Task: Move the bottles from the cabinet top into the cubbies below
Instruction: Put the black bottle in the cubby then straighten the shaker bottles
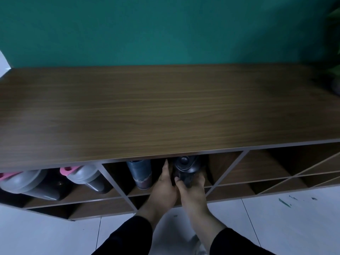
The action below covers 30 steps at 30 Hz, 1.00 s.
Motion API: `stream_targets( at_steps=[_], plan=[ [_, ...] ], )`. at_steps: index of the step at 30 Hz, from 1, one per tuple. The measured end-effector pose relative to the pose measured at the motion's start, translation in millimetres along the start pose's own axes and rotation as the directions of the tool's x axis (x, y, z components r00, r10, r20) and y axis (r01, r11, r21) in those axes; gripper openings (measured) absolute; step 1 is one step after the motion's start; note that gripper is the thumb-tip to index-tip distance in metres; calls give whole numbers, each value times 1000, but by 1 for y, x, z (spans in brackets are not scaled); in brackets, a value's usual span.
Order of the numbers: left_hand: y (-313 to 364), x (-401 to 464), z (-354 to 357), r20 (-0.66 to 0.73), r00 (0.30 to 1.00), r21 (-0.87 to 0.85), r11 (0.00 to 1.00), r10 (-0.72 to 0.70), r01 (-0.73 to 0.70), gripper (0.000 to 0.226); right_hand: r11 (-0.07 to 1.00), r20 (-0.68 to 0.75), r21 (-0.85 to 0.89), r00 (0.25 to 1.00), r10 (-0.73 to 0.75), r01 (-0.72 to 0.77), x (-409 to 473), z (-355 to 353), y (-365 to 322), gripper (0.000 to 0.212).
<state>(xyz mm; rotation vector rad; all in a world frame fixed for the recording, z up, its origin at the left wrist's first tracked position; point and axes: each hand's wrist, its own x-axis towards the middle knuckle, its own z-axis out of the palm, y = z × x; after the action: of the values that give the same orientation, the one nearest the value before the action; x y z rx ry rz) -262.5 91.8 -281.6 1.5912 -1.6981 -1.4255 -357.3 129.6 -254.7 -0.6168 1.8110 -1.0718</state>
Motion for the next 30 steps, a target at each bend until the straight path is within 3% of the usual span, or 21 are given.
stream_targets(
  at_steps=[5, 9, 11, 16, 20, 26, 29, 30],
  plan=[
    [-1, 2, 5, 4, 1000, -7, 1000, -3, 3, 79, 998, 37, 51, 999, 34, -36, -10, -1, -1, 62],
    [6, -2, 15, 44, 999, -79, 996, -29, 33, 75, 1000, 13, 24, 1000, 18, -18, 2, -8, -6, 61],
    [10, -3, 22, 77, 996, -141, 988, -45, 55, 84, 999, 1, 24, 1000, 23, -23, 10, -13, -9, 61],
    [6, 10, 30, 34, 996, -333, 938, -87, 93, 94, 996, 2, 48, 998, 70, -70, 15, -16, -14, 56],
    [12, 3, 32, 104, 992, -323, 940, -78, 108, 112, 995, -9, 67, 998, 70, -69, 15, -15, -14, 52],
    [15, -1, 27, 105, 991, -249, 962, -87, 111, 104, 997, 26, 24, 997, 75, -75, 24, -13, -7, 58],
    [9, -3, 26, 102, 987, -218, 965, -126, 146, 101, 966, -13, -97, 971, 238, -238, 25, -10, 3, 32],
    [9, -7, 25, 92, 980, -184, 965, -174, 188, 91, 946, -15, -152, 958, 287, -286, 24, -9, 6, 23]
  ],
)
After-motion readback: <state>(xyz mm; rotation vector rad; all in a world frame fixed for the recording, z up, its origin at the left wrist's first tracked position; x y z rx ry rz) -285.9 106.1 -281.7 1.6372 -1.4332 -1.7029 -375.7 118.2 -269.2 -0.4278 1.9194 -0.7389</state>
